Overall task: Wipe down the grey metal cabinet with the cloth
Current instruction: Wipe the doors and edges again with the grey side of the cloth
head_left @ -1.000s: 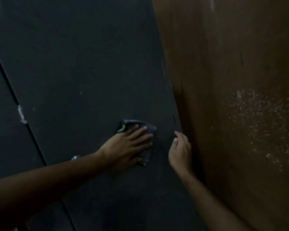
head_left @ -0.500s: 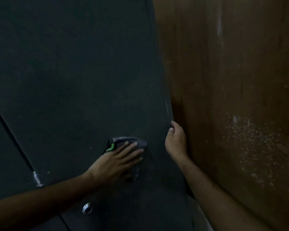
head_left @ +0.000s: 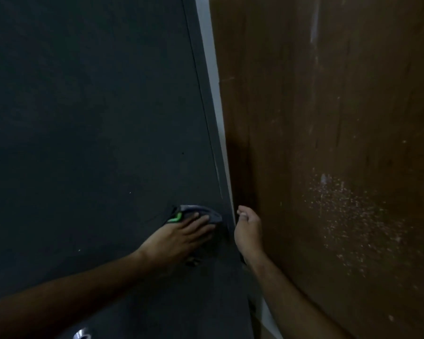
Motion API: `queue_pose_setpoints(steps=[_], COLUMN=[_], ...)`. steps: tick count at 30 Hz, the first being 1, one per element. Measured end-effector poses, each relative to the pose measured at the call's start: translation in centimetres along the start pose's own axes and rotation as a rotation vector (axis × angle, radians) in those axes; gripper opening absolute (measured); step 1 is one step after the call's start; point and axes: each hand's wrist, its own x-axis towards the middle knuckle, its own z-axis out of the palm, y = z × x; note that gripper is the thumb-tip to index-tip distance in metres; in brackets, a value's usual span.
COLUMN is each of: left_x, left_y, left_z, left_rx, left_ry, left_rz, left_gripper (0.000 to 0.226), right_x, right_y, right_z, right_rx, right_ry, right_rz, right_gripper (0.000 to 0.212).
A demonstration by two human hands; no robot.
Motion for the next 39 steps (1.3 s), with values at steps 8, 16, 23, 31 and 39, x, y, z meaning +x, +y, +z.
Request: queue_pose_setpoints(steps=[8, 16, 23, 31, 39], left_x=[7.0, -11.1, -8.3, -8.5, -18.4], left_y=[-8.3, -4.1, -15.5, 0.3, -17.6], left_z=[-7.4, -1.5, -8.7, -2.4, -9.6], left_rx=[-0.060, -0.051, -0.135, -0.211, -0.199], left_ry=[0.209, 0.398, 0.631, 0.340, 0.716], left_rz=[-0.457, -0.406, -1.185, -0.957, -2.046], left_gripper=[0.073, 0.062, 0.075, 0.061, 0.076], right_x=[0.8, -1.3, -3.1, -0.9, -1.0], right_y=[-7.2, -13.9, -22.3, -26.0, -26.1], right_z=[0.0, 2.4, 7.6, 9.0, 12.3], right_rx=[0.011, -0.198, -0.285, -0.377, -0.482], right_ry=[-0.045, -0.087, 0.078, -0.143, -0.206], right_rz=[-0.118, -0.340, -0.654, -1.453, -1.685], right_gripper=[0.034, 0.030, 0.066, 0.056, 0.062])
